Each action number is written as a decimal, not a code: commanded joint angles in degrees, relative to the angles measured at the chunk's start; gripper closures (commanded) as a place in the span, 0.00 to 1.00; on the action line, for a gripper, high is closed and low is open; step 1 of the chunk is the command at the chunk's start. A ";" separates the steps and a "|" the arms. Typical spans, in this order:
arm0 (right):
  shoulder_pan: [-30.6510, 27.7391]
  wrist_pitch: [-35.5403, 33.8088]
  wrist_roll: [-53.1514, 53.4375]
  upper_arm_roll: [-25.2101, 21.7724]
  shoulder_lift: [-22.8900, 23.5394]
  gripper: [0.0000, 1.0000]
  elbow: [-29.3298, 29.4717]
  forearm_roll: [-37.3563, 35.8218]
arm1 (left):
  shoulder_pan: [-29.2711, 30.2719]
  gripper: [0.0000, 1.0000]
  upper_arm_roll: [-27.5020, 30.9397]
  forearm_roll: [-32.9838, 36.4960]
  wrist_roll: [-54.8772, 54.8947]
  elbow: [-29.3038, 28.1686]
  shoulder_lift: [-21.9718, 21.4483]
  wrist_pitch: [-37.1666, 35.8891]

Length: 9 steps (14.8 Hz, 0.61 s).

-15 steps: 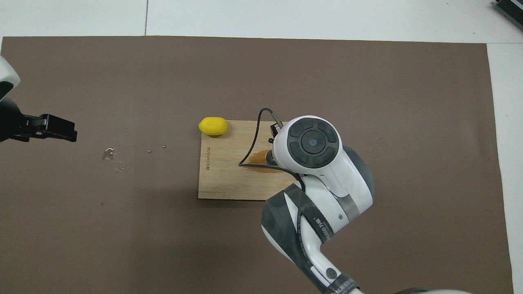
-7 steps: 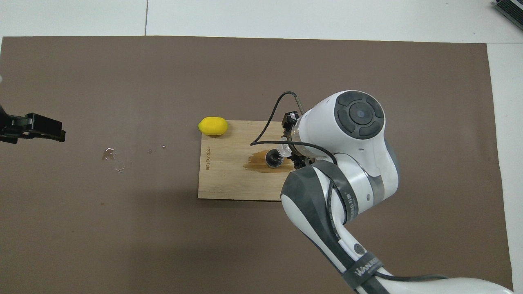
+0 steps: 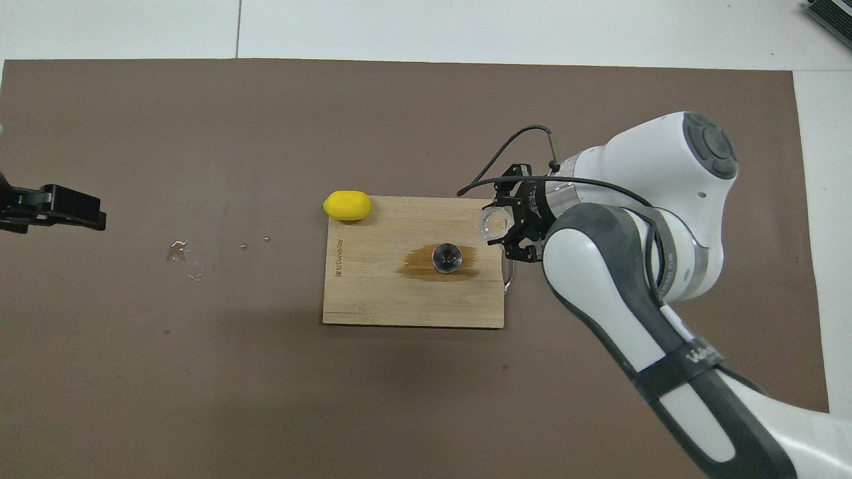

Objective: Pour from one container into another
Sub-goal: 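Carry the glass cup back toward its starting spot with the right gripper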

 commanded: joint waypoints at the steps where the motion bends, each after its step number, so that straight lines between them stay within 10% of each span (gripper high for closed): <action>1: -4.01 0.16 -6.11 0.64 -1.28 0.94 -4.94 6.37 | 0.64 0.00 -0.55 1.03 0.12 0.55 -0.70 -1.22; 9: -19.13 -3.00 -25.96 0.64 -0.32 0.97 -11.81 10.60 | 1.69 0.00 -0.63 1.03 0.12 0.11 -0.96 -0.61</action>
